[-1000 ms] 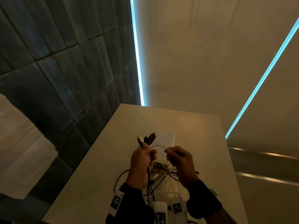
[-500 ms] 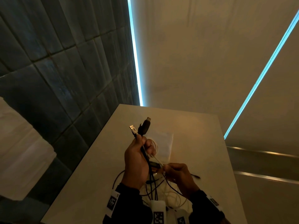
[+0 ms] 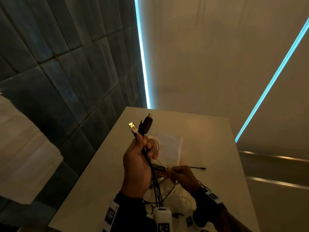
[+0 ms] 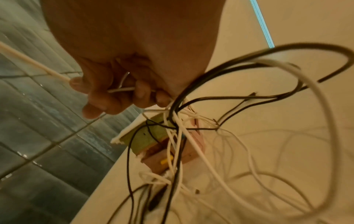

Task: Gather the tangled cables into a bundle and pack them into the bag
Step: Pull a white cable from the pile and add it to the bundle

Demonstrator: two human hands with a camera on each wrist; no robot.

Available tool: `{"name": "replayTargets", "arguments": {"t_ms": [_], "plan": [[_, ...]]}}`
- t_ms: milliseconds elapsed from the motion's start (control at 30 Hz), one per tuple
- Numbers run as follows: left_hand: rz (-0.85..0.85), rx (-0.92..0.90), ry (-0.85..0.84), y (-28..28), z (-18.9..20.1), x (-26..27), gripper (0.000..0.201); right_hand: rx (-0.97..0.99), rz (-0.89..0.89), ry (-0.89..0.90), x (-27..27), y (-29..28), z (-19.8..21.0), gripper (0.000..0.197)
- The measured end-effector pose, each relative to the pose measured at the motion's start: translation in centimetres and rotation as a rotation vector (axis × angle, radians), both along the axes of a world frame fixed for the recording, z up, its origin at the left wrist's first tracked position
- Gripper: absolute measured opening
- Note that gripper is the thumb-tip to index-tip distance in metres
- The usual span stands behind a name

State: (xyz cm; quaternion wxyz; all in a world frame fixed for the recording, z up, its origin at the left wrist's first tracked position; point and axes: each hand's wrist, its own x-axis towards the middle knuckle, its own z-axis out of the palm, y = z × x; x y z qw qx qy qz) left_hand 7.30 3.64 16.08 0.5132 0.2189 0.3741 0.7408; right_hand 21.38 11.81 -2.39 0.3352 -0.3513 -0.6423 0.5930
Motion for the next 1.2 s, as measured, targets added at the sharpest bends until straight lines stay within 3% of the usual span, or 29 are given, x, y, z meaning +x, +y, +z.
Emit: {"name": "replayTargets", "arguments": {"t_ms": [200, 333, 400, 467, 533, 667, 767, 867, 933, 1033, 1200], "plan": [[0.030, -0.038, 0.024, -0.2, 0.0, -1.0, 0.037, -0.103, -0.035, -0.264, 1.9, -1.7, -4.4, 0.031], [0.027, -0.157, 0.160, 0.4, -1.2, -1.1, 0.036, -0.064, -0.207, -0.350, 1.4, -1.0, -2.2, 0.033], [0.032, -0.225, 0.194, 0.6, -2.0, -0.9, 0.035, -0.058, -0.331, -0.265, 0.7, -0.3, 0.5, 0.031], [0.038, -0.297, 0.196, 0.8, -2.5, -0.6, 0.034, -0.131, -0.384, -0.039, 0.1, 0.0, 3.7, 0.020], [0.022, -0.370, 0.212, 0.9, -2.9, -0.1, 0.029, -0.134, -0.345, 0.129, -0.4, -0.4, 6.9, 0.015], [-0.060, -0.463, 0.281, 1.3, -3.5, 0.8, 0.029, 0.019, -0.201, 0.229, -1.2, -1.8, 10.7, 0.015], [-0.084, -0.443, 0.134, 1.2, -3.2, 0.7, 0.031, 0.004, -0.092, 0.281, -1.1, -2.3, 11.3, 0.016], [-0.067, -0.319, -0.082, 1.2, -2.6, 0.5, 0.034, -0.048, -0.030, 0.277, -0.5, -2.3, 10.1, 0.018], [-0.044, -0.232, -0.134, 1.3, -2.3, 0.4, 0.034, -0.094, -0.005, 0.258, -0.1, -2.3, 8.4, 0.020], [-0.020, -0.147, -0.110, 1.4, -1.8, 0.4, 0.035, -0.168, -0.047, 0.191, 0.7, -2.2, 4.8, 0.032], [-0.015, -0.084, -0.012, 1.2, -1.2, -0.1, 0.036, -0.121, -0.173, -0.088, 2.3, -1.8, 0.4, 0.037]]}}
